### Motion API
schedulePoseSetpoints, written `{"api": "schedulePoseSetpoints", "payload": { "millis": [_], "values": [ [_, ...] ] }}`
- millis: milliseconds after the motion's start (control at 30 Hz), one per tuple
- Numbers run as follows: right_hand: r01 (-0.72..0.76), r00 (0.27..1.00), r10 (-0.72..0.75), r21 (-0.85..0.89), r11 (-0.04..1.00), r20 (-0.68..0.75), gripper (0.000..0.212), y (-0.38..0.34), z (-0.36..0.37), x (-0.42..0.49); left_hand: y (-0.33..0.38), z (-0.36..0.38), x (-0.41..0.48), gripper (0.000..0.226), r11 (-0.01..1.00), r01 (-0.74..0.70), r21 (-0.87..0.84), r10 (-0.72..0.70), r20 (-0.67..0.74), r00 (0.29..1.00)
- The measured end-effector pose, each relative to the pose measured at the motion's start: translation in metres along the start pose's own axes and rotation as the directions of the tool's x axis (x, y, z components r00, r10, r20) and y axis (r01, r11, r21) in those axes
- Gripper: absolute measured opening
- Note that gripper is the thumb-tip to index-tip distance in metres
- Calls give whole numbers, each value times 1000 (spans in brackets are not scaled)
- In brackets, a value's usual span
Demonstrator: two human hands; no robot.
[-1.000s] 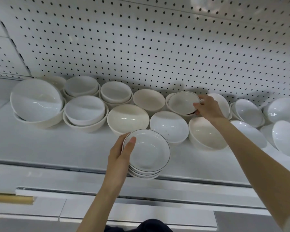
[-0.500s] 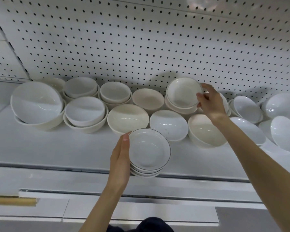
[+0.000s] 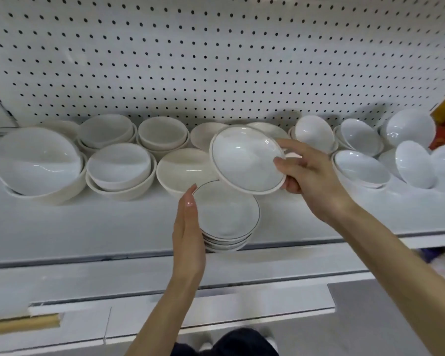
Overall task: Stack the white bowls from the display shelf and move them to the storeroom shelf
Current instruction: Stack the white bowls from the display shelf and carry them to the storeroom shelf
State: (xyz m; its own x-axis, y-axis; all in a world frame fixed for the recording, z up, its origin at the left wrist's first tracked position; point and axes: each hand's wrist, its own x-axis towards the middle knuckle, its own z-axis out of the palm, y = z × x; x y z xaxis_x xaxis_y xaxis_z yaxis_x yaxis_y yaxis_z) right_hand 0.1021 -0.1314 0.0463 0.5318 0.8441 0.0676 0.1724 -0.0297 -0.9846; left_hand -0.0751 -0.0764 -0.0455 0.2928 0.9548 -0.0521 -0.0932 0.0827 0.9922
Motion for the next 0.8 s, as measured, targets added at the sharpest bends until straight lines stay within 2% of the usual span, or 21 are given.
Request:
{"api": "schedulePoseSetpoints", "payload": {
  "millis": [133, 267, 633, 800],
  "values": [
    [-45, 999, 46, -34, 998, 19, 27, 6, 10, -17, -1, 0, 3, 47, 997, 22, -72, -20, 26, 999],
    [-95, 995, 96, -42, 995, 14, 26, 13, 17, -27, 2, 0, 6, 70, 986, 28, -165, -18, 61, 998],
    [-156, 986, 158, -40, 987, 51, 28, 23, 31, -36, 6, 2, 3, 71, 982, 48, -183, -38, 60, 998],
    [-181, 983, 183, -40, 983, 36, 26, 26, 33, -38, 6, 2, 2, 65, 981, 74, -180, -67, 49, 997]
  ]
}}
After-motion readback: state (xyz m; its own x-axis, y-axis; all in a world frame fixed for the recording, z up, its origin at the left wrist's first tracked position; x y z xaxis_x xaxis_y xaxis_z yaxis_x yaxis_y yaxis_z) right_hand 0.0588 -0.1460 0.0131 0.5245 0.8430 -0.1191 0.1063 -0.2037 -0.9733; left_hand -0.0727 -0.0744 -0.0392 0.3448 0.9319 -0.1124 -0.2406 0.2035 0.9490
